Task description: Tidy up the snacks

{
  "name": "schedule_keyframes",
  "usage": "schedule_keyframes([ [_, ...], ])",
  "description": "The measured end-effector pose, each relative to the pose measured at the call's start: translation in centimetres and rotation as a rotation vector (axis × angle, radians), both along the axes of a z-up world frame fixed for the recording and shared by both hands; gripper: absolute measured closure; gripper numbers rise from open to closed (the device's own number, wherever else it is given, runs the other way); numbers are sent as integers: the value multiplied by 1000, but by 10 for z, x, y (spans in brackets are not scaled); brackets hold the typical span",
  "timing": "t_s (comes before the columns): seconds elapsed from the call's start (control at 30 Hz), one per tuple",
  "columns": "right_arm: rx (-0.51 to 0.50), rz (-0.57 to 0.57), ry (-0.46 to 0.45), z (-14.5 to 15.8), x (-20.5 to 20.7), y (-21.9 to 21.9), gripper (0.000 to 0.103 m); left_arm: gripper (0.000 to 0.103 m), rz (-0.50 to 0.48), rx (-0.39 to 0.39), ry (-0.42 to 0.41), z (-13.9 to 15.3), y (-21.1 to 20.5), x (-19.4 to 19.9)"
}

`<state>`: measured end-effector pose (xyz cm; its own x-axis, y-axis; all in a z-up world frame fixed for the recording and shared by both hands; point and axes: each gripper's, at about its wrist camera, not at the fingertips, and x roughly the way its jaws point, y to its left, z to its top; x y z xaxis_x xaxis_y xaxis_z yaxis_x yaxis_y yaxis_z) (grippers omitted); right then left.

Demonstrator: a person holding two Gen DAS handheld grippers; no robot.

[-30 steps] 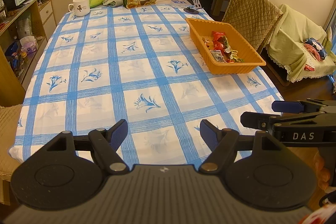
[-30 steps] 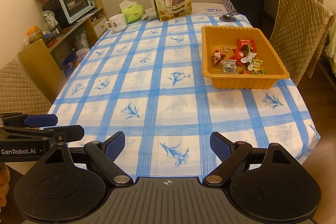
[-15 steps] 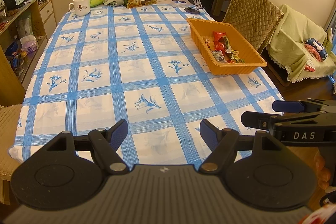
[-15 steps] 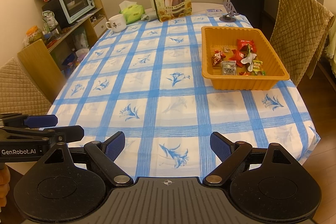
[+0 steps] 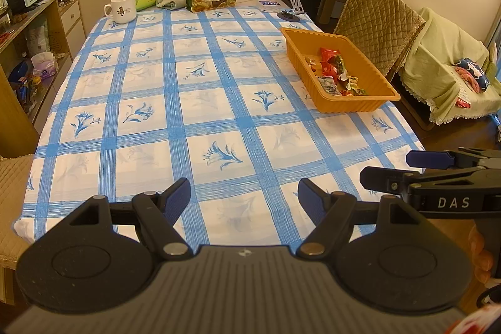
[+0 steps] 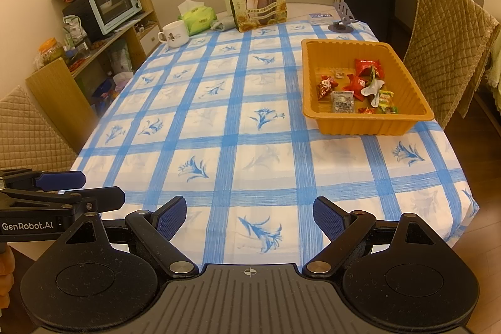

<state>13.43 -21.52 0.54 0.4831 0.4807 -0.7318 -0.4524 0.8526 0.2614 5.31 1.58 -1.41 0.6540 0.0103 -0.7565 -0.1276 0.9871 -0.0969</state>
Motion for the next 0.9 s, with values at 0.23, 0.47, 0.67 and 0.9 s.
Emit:
schedule_keyframes([
  [0.23, -1, -1, 0, 0, 0, 0, 15, 29, 1, 0, -1, 0, 0, 0],
  [0.47, -1, -1, 0, -1, 1, 1, 15, 29, 0, -1, -1, 0, 1, 0],
  [0.67, -2, -1, -1, -1, 1, 1, 15, 29, 0, -2, 0, -1, 1, 1],
  [0.9, -2, -1, 3, -1, 1, 2, 15, 29, 0, -3, 1, -2, 1, 3],
])
